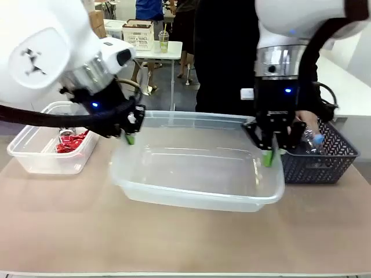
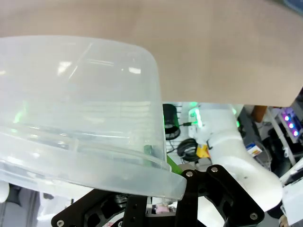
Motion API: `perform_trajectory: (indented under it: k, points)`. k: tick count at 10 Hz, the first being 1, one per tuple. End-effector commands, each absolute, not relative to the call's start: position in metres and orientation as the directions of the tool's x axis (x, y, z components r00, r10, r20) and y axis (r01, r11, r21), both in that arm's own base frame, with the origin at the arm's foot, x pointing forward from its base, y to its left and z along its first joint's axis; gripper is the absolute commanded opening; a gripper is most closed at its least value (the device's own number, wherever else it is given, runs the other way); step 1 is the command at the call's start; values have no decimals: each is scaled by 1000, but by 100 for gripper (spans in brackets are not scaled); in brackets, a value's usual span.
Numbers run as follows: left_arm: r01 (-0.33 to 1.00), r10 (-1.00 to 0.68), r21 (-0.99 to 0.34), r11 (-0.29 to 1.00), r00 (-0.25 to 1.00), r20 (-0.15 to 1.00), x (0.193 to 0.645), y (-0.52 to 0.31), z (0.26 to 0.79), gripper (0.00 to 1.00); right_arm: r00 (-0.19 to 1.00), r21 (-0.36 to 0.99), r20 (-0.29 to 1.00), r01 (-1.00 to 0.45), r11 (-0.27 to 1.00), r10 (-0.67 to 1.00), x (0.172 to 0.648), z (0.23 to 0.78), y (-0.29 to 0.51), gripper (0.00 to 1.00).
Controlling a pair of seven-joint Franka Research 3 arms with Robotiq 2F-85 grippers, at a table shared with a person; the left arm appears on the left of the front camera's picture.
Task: Sort the waste into each basket.
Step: Pick up the Organizing box on the right side of the table and lift it.
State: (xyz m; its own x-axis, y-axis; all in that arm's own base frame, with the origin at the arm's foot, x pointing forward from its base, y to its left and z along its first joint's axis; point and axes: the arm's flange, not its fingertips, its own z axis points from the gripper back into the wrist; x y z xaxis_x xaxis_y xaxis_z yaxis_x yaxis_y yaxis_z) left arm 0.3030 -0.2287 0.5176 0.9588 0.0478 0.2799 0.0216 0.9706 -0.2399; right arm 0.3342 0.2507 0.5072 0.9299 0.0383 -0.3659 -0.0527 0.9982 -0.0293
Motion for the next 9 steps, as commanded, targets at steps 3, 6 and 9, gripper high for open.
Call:
perform_trajectory:
  k: [3,6,9]
  points:
    - [52,-1,-297,953,986,169,344,-208,490,0,912,-41,-410,1,999,-18,377,467,281,0]
    - [57,-18,-307,950,991,130,361,-207,470,0,912,-7,-408,48,999,-47,404,447,275,0]
    - [42,-10,-255,966,992,126,355,-202,463,0,905,-19,-425,17,1000,-23,397,441,266,0]
